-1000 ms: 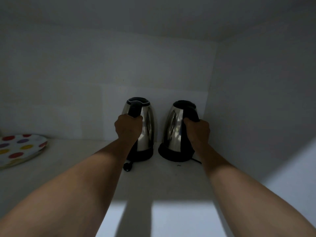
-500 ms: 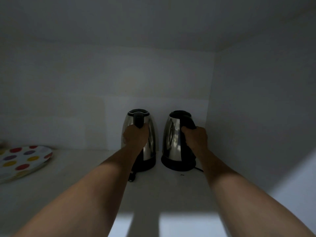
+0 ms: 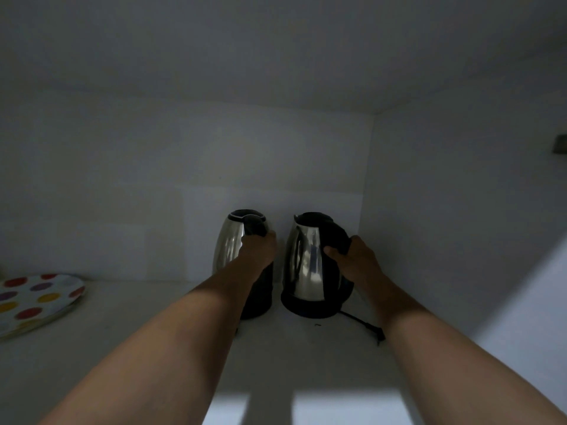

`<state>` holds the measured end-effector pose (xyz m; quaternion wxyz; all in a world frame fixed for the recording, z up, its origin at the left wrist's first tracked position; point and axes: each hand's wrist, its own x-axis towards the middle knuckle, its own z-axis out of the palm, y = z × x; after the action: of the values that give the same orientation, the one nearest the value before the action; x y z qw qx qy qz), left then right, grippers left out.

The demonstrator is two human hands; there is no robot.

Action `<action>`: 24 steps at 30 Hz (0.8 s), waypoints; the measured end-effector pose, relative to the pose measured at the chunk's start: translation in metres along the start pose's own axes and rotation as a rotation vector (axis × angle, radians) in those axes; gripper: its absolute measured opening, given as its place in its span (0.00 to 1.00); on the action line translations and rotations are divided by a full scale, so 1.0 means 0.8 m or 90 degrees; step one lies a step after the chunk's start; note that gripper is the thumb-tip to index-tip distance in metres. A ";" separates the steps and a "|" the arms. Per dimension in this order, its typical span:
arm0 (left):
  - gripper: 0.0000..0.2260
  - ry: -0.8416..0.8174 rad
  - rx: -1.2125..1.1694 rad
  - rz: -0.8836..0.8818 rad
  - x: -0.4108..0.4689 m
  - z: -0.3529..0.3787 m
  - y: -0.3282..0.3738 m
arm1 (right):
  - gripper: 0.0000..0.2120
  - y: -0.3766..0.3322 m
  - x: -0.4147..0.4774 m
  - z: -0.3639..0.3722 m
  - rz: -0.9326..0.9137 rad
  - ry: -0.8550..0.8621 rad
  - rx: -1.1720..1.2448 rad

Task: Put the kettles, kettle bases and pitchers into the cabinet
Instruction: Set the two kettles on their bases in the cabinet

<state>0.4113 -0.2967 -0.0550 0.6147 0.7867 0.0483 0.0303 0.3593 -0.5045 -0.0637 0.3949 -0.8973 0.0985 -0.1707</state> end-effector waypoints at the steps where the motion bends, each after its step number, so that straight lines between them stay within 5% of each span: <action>1: 0.37 0.006 0.014 -0.001 0.000 -0.001 0.000 | 0.32 -0.002 -0.001 -0.003 0.003 -0.004 -0.011; 6: 0.35 -0.004 0.133 0.019 -0.006 -0.008 0.004 | 0.45 -0.023 -0.021 -0.017 0.008 0.023 -0.063; 9: 0.37 0.010 0.192 0.040 -0.028 -0.020 0.013 | 0.41 -0.047 -0.044 -0.031 -0.009 0.049 -0.134; 13: 0.27 0.049 0.224 0.159 -0.077 -0.047 0.036 | 0.37 -0.082 -0.078 -0.049 -0.044 0.065 -0.195; 24: 0.26 0.043 0.589 0.353 -0.232 -0.173 0.052 | 0.31 -0.180 -0.228 -0.057 -0.099 0.022 -0.282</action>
<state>0.2133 -0.1944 0.0207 0.1713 0.9570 -0.1334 0.1923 0.1800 -0.3821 0.0303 0.1719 -0.9639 0.0709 -0.1904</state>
